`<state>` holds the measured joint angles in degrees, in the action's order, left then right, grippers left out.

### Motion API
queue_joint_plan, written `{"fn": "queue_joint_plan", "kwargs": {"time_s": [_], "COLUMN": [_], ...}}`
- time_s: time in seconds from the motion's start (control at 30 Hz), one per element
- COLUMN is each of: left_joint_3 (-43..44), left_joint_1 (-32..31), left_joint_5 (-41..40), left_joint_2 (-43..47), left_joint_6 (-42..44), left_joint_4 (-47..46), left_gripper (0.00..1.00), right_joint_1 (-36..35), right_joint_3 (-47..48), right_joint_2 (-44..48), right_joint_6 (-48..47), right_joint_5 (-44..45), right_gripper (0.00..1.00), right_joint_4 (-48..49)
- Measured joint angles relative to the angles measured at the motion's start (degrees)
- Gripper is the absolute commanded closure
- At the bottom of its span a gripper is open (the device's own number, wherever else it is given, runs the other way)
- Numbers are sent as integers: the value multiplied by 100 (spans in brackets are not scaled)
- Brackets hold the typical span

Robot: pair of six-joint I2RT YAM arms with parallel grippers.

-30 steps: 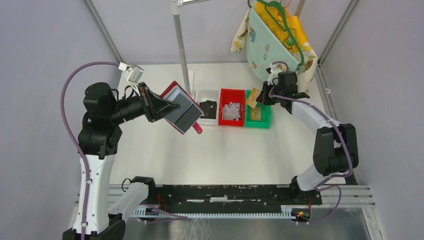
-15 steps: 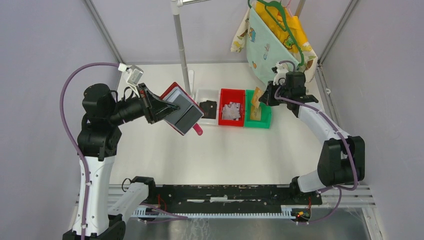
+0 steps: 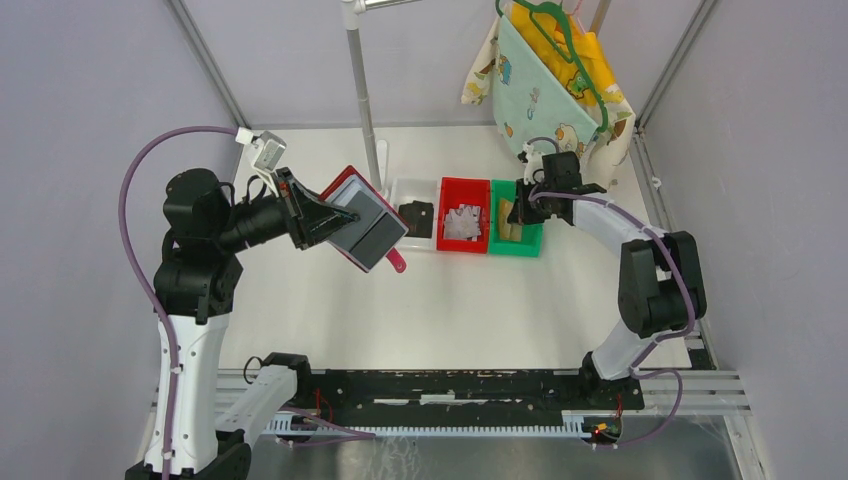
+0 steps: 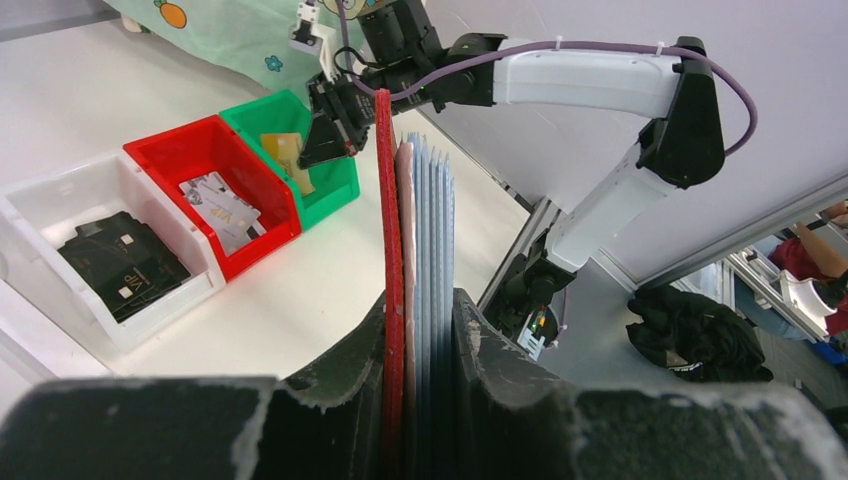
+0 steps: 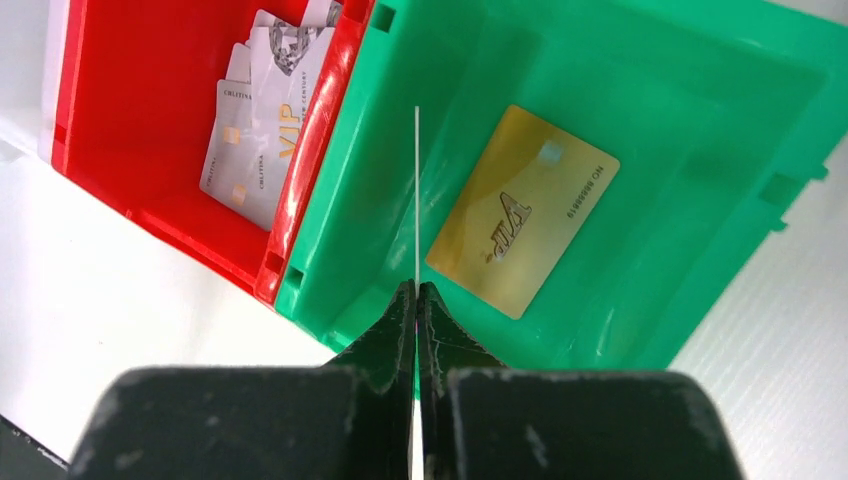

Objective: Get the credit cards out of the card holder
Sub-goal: Place the credit card in the storage box.

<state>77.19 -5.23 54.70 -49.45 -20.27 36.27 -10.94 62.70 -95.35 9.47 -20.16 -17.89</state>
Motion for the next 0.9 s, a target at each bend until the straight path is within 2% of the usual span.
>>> {"fn": "queue_joint_plan", "kwargs": {"time_s": [0.13,0.27,0.5,0.57,0.63,0.67,0.9], "left_joint_3": [0,0,0,0,0,-2,-330], "left_joint_1": [0,0,0,0,0,0,0], "left_joint_5": [68,127,144,144,144,142,125], "left_joint_2": [2,15,48,61,72,74,221], "left_joint_6": [0,2,2,2,2,2,-9], "left_joint_4": [-2,-2,2,2,0,2,-120], "left_gripper": [82,82,81,82,83,83,84], "right_joint_1": [-118,-146,-326,-468,-673,-804,-1967], "right_joint_3": [138,151,442,527,529,516,-343], "right_joint_2": [-138,-138,63,361,835,1115,3097], "right_joint_6": [-83,-111,-175,-118,-17,66,922], "right_joint_5": [195,474,1071,1126,1071,1001,-240], "right_gripper": [85,61,40,28,6,2,2], "right_joint_4": [-46,-133,-387,-389,-293,-205,1650]}}
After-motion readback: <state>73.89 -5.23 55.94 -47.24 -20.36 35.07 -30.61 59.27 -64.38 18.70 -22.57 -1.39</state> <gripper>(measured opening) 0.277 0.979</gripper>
